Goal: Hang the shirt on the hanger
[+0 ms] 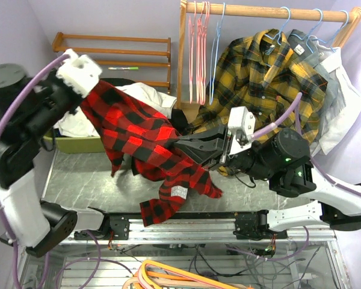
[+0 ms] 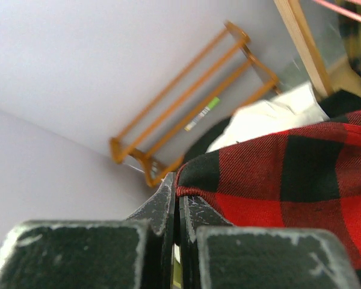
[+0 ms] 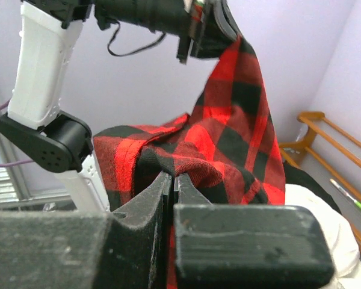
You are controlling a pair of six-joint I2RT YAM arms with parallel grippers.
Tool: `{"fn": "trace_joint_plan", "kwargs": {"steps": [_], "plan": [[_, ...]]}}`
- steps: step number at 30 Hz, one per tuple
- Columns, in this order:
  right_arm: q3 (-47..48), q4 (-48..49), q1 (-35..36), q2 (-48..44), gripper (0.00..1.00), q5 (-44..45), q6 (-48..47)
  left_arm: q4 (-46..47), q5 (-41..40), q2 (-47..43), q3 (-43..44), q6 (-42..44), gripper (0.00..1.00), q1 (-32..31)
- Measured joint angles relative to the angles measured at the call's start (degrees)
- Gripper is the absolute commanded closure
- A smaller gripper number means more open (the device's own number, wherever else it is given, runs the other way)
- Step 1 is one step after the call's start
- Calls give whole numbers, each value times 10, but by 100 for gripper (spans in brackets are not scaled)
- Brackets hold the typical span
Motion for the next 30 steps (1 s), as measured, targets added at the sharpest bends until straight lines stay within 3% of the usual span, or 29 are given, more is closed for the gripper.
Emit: {"fn": "trace_joint_plan", "kwargs": {"steps": [5, 8, 10, 15, 19, 22, 23, 25, 28, 29, 30], "plan": [[-3, -20, -13, -20, 100, -28, 16, 0, -7, -33, 34, 18, 93, 1], [-69, -9, -64, -56, 100, -37, 46, 19, -14, -64, -66, 28, 93, 1], [-125, 1, -122, -73, 100, -54, 75, 39, -18, -69, -179, 34, 93, 2], [-306, 86, -369, -54, 100, -206, 225, 118, -14, 25, -433, 41, 93, 15], [-454, 165, -528, 9, 100, -311, 339, 144, 9, 110, -516, 44, 93, 61], [-504, 197, -555, 28, 100, -357, 384, 155, 36, 126, -518, 43, 93, 83], [-511, 217, -557, 34, 100, -374, 398, 161, 50, 127, -517, 40, 91, 88], [-515, 266, -558, 51, 100, -403, 425, 168, 73, 132, -515, 30, 74, 88], [-515, 337, -560, 84, 54, -435, 459, 172, 97, 164, -499, 7, 11, 83], [-515, 350, -560, 94, 20, -441, 466, 170, 99, 178, -489, 2, 5, 81], [-514, 348, -560, 97, 3, -441, 463, 169, 100, 192, -475, -6, 1, 79]]}}
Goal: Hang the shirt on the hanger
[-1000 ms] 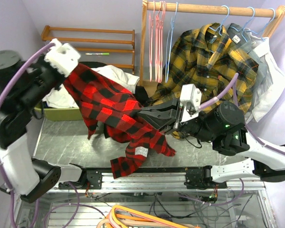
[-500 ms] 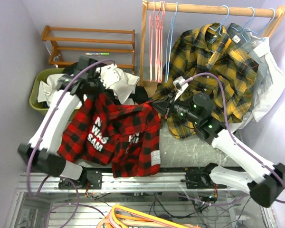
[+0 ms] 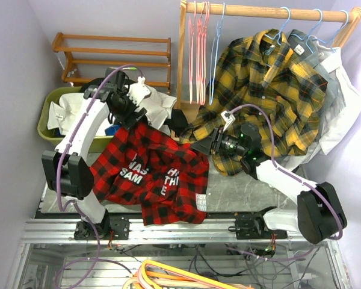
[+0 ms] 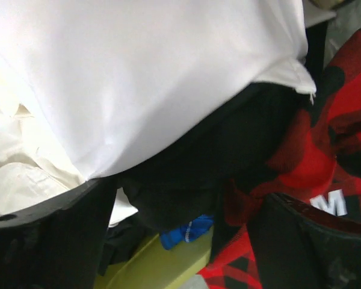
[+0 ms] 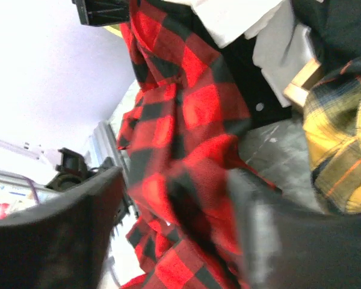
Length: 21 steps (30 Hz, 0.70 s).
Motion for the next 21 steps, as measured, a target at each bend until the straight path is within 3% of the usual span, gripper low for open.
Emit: {"fn": "trace_joint_plan", "kwargs": {"steps": [7, 11, 15, 21], "plan": [[79, -137, -2, -105, 0, 149, -91, -11, -16, -10, 70, -83, 2, -5], [111, -182, -2, -144, 0, 236, -120, -7, -11, -78, 69, -118, 2, 2], [83, -238, -3, -179, 0, 299, -138, -7, 2, -182, 66, -128, 2, -9], [89, -302, -3, -238, 0, 335, -167, 37, -117, -264, 16, -132, 2, -54]]}}
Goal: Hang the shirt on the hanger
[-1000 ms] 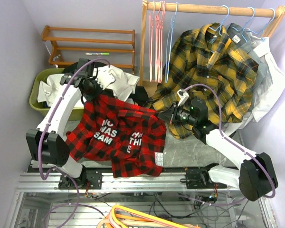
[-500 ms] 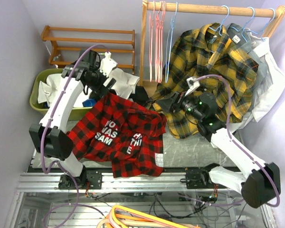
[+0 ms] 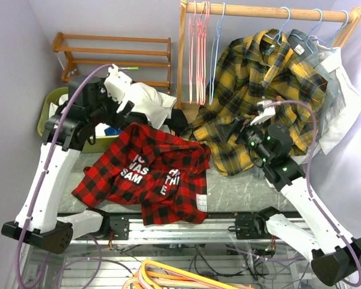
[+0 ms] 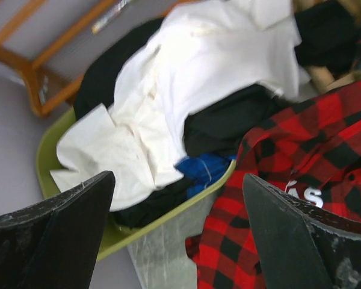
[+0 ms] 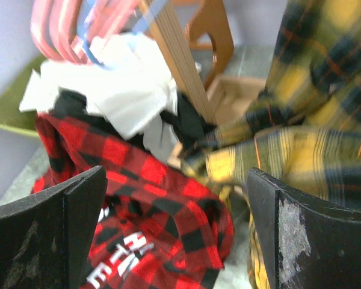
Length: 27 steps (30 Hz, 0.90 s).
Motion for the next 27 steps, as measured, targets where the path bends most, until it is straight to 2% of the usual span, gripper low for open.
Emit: {"fn": "trace_joint_plan", "kwargs": {"steps": [3, 6, 10, 15, 19, 27], "plan": [[78, -30, 0, 17, 3, 14, -15, 10, -26, -5, -48, -14, 2, -1], [200, -35, 0, 82, 8, 26, -19, 25, -12, -3, -104, -38, 2, -4], [314, -36, 0, 168, 11, 40, -18, 35, 0, -4, -148, -82, 2, -5], [381, -48, 0, 245, 16, 50, -12, 69, 5, -27, -170, -152, 2, -24], [412, -62, 0, 293, 18, 74, -9, 112, -24, -49, -232, -192, 2, -80], [426, -75, 0, 336, 25, 88, -6, 163, -120, -34, -337, -195, 2, -183]]}}
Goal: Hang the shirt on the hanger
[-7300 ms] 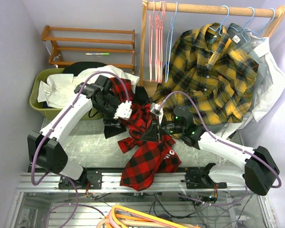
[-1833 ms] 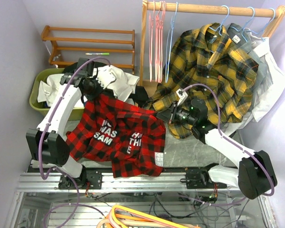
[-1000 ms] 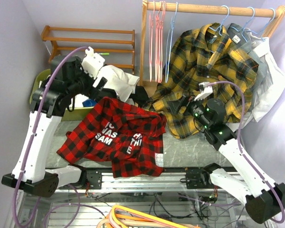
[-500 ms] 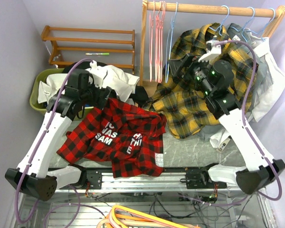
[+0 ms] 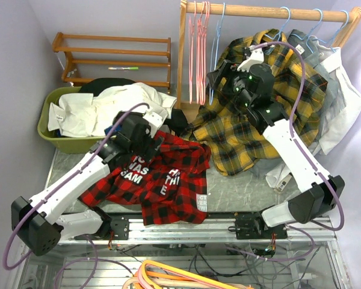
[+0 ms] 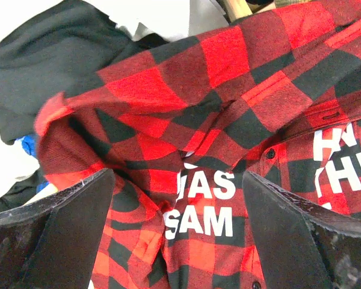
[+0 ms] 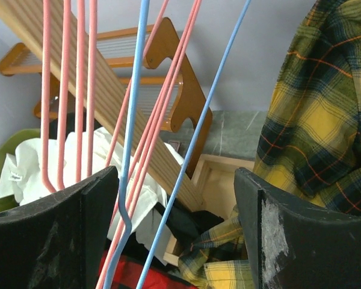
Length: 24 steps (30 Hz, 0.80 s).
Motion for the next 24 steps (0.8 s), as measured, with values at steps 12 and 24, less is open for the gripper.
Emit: {"fn": "trace_joint_plan", "kwargs": {"steps": [12, 24], "plan": [[29, -18, 12, 28, 100, 63, -14, 100, -113, 39, -76, 25, 2, -127], [92, -67, 30, 30, 100, 126, -84, 207, -195, 83, -136, 51, 1, -160]]}}
